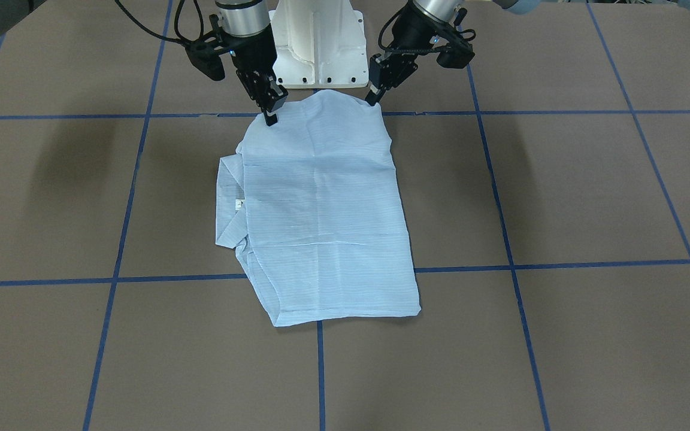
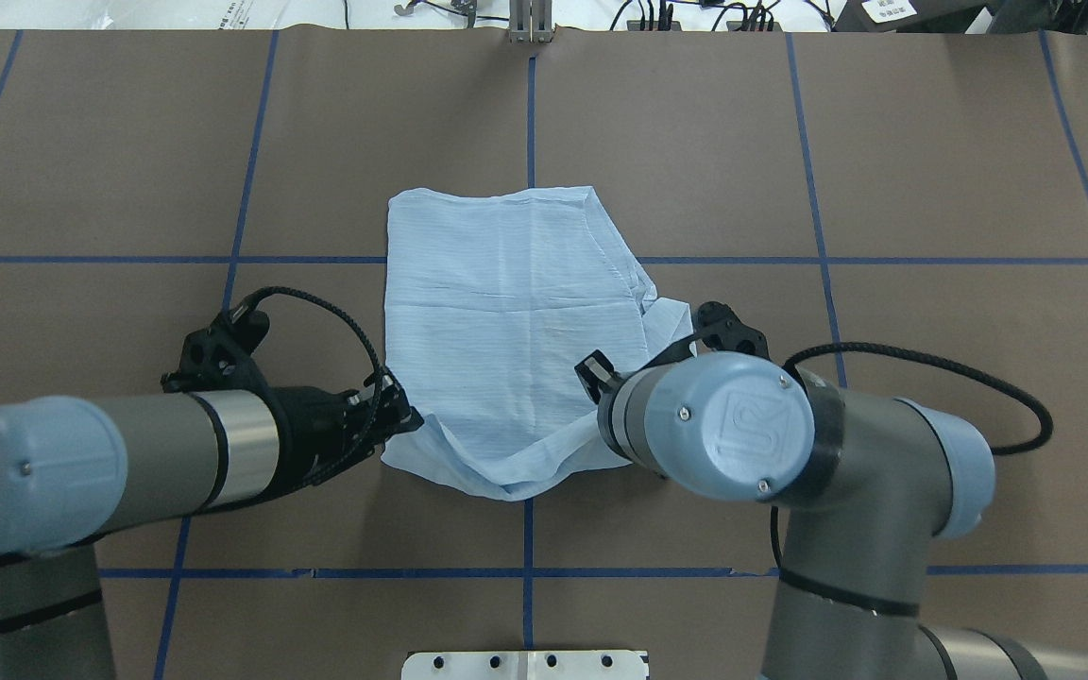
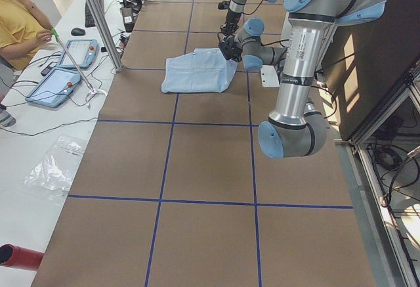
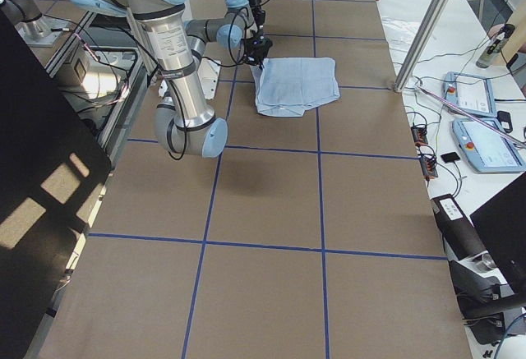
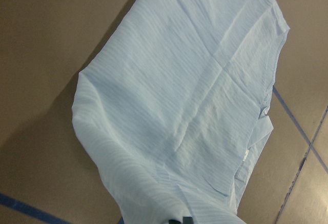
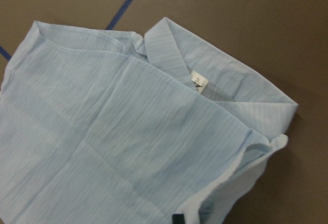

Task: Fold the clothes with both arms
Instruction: 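Fold the held edge over onto the far half with both grippers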

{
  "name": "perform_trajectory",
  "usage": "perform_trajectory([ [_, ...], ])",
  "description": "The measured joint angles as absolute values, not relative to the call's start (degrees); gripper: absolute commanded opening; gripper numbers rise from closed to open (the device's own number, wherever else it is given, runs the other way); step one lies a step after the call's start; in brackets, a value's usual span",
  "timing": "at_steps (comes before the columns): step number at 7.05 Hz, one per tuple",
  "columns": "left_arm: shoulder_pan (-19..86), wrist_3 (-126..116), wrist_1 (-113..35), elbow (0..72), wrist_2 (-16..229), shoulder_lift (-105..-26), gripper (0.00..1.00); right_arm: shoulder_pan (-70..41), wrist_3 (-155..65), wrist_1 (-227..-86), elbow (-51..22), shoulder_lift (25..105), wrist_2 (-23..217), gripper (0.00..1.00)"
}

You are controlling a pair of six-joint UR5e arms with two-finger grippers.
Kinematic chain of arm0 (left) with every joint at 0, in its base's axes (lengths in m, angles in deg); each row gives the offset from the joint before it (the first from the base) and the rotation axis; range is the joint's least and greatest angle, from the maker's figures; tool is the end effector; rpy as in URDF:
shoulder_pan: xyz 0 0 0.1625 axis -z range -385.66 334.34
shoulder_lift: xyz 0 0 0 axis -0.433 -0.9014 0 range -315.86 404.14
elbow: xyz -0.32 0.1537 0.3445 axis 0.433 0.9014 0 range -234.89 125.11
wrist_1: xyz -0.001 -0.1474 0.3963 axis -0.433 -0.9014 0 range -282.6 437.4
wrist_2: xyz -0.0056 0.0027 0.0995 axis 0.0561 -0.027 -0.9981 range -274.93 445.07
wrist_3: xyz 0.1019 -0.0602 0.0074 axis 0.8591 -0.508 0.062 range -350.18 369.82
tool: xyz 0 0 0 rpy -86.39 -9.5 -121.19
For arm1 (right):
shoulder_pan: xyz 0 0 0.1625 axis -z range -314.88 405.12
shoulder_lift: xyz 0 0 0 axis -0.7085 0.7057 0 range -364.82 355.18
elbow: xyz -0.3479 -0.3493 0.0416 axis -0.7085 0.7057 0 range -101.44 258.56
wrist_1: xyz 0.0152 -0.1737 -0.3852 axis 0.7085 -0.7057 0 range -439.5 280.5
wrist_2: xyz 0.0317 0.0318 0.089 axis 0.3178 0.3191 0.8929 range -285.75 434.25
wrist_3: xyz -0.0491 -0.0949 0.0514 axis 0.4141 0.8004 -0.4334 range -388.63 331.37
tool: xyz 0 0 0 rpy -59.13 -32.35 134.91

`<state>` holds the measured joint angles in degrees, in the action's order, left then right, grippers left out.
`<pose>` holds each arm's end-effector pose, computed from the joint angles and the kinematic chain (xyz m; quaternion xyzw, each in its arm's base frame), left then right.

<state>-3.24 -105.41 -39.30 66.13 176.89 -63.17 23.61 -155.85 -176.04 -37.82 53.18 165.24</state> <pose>0.4630 -0.3312 0.2693 -0.0275 0.6084 -0.3115 0.7294 -0.5355 -0.3521 0.2353 -0.0674 -0.4319 0.4377 0.7857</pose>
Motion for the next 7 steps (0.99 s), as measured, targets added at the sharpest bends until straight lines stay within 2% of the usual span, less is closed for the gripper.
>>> perform_trajectory([
  [3, 6.0, -98.5, -39.6, 56.6, 181.0, -68.5, 0.0, 14.9, -149.4, -172.3, -26.9, 47.7, 172.3, 0.0],
  [7, 12.3, -95.4, -44.3, 41.8, 182.2, -75.6, 0.0, 6.7, -143.8, -163.6, -6.0, 37.8, 179.9, 0.0],
])
